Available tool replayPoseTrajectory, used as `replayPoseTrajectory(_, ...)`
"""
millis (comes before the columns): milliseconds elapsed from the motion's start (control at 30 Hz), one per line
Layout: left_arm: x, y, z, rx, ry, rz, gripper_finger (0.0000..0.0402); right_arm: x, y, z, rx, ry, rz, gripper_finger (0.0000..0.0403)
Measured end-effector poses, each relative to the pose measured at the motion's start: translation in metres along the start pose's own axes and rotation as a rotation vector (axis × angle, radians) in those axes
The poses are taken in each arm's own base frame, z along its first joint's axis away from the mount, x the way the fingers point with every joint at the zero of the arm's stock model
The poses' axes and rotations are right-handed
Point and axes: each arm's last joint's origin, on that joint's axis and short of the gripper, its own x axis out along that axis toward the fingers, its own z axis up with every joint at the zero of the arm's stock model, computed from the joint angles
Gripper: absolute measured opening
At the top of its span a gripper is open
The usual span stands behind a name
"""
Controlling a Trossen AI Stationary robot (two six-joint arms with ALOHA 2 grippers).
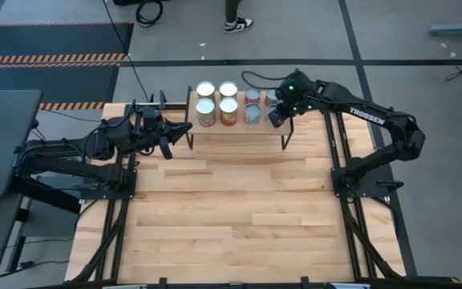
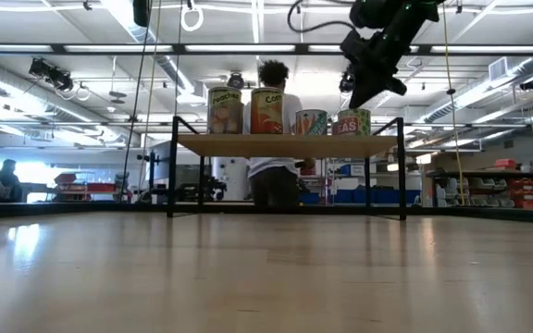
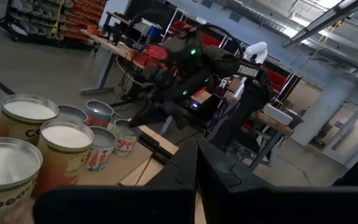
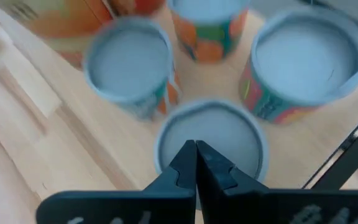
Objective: Pick and place cans onto a shelf
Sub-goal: Return to Home Position
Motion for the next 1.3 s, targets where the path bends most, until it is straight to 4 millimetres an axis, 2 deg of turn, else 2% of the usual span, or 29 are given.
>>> replayPoseTrajectory(133, 0.000, 0.000, 0.000, 0.000, 0.001, 0.000, 0.0011, -0.021, 0.002, 0.004, 0.001, -0.115, 0.039, 0.0004)
replayPoseTrajectory(300, 0.000, 0.000, 0.000, 0.001, 0.001, 0.001, 0.0011, -0.071, 0.008, 0.002, -0.064, -0.367, 0.120, 0.0004)
replayPoseTrajectory(400, 0.000, 0.000, 0.000, -0.005, 0.001, 0.001, 0.0011, -0.097, 0.018, -0.012, -0.149, -0.595, 0.226, 0.0004)
replayPoseTrajectory(467, 0.000, 0.000, 0.000, -0.006, 0.001, 0.001, 0.0011, -0.104, 0.025, -0.030, -0.196, -0.707, 0.309, 0.0005)
replayPoseTrajectory(533, 0.000, 0.000, 0.000, -0.039, 0.004, 0.001, 0.0011, -0.102, 0.031, -0.049, -0.200, -0.771, 0.396, 0.0006)
replayPoseTrajectory(667, 0.000, 0.000, -0.001, -0.042, 0.010, 0.010, 0.0011, -0.093, 0.036, -0.082, -0.172, -0.790, 0.549, 0.0007)
replayPoseTrajectory(767, 0.000, 0.000, -0.002, -0.014, 0.012, 0.019, 0.0011, -0.088, 0.038, -0.098, -0.163, -0.783, 0.636, 0.0009)
replayPoseTrajectory(867, -0.001, 0.001, -0.006, 0.039, 0.046, 0.030, 0.0011, -0.077, 0.039, -0.113, -0.140, -0.695, 0.712, 0.0010)
replayPoseTrajectory(1000, -0.001, 0.000, -0.005, 0.030, 0.033, 0.026, 0.0011, -0.065, 0.042, -0.120, -0.098, -0.665, 0.776, 0.0011)
replayPoseTrajectory(1067, -0.001, 0.000, -0.004, 0.058, 0.028, 0.028, 0.0011, -0.063, 0.044, -0.126, -0.174, -0.678, 0.833, 0.0011)
replayPoseTrajectory(1167, 0.001, -0.002, -0.011, 0.118, 0.073, 0.027, 0.0011, -0.070, 0.051, -0.142, -0.308, -0.715, 1.023, 0.0011)
replayPoseTrajectory(1300, 0.001, -0.009, -0.017, 0.178, 0.097, 0.006, 0.0011, -0.075, 0.051, -0.170, -0.380, -0.651, 1.133, 0.0012)
